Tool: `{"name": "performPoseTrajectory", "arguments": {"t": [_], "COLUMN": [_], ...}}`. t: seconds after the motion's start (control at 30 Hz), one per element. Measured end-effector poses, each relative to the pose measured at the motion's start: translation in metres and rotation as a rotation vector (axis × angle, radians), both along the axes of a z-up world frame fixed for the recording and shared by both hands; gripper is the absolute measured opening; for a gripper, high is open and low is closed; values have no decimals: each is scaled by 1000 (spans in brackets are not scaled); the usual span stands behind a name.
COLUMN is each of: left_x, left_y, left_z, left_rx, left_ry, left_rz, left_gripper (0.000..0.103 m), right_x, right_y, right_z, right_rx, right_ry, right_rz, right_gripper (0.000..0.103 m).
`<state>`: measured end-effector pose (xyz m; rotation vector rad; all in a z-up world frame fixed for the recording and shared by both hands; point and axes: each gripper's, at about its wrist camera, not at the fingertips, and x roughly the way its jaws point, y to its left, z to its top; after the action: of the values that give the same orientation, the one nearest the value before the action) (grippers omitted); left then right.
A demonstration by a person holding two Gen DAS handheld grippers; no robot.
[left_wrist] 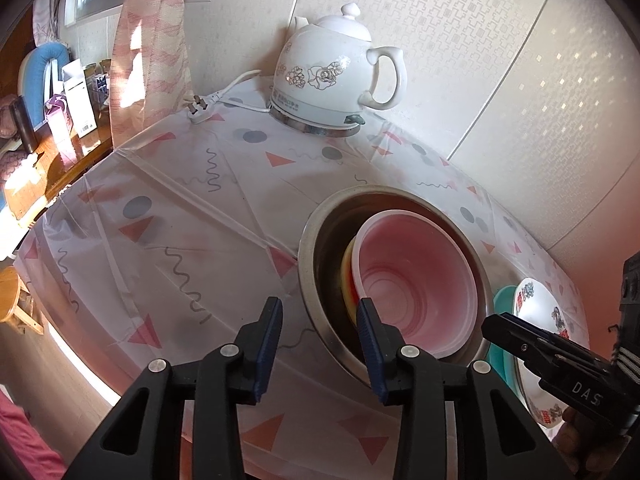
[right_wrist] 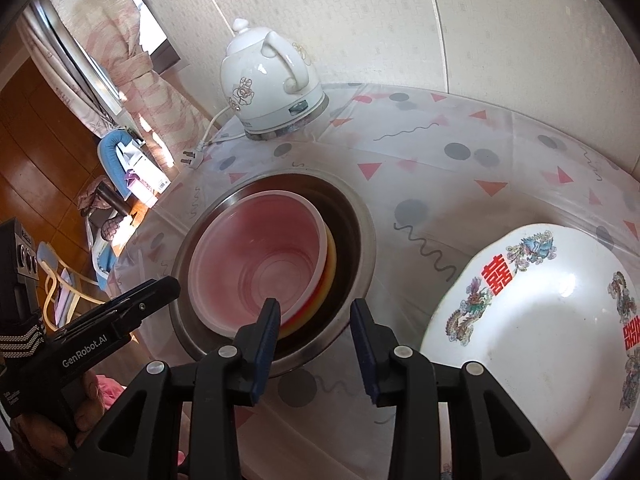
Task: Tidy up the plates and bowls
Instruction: 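Grasp the steel basin rim with the right gripper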
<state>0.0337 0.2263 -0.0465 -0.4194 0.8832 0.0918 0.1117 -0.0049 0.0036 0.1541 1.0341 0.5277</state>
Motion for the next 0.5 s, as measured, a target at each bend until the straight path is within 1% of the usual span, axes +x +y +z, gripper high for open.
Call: {"name": "performPoseTrajectory", "arguments": {"t": [0.07,0.1,0.2,0.3,0.37,0.5], "left_x": [0,0,5,6,9,15], "left_y": [0,-1,-6,-5,-5,-5], "left_z": [-2,-4,-9,-11,-11,-11], "left_rx": [-16,-11,45,43,58,70], "left_ry": [5,10,44,43,44,41], "left_rz": [-5,-5,-3,-4,-2,-5], "left_gripper": [39,39,39,39,39,39], "right_x": [0,1,0,0,1,6], "right_y": [-2,-2,3,7,9,6], "right_z": [-1,-2,-6,-8,-9,-13], "right_rx": [-2,-5,-46,-70,-95,-82], "right_ry": [9,13,3,-10,-14,15], "right_rz": [-11,-12,0,8,5,-11], "right_gripper": [37,37,36,34,33,33]}}
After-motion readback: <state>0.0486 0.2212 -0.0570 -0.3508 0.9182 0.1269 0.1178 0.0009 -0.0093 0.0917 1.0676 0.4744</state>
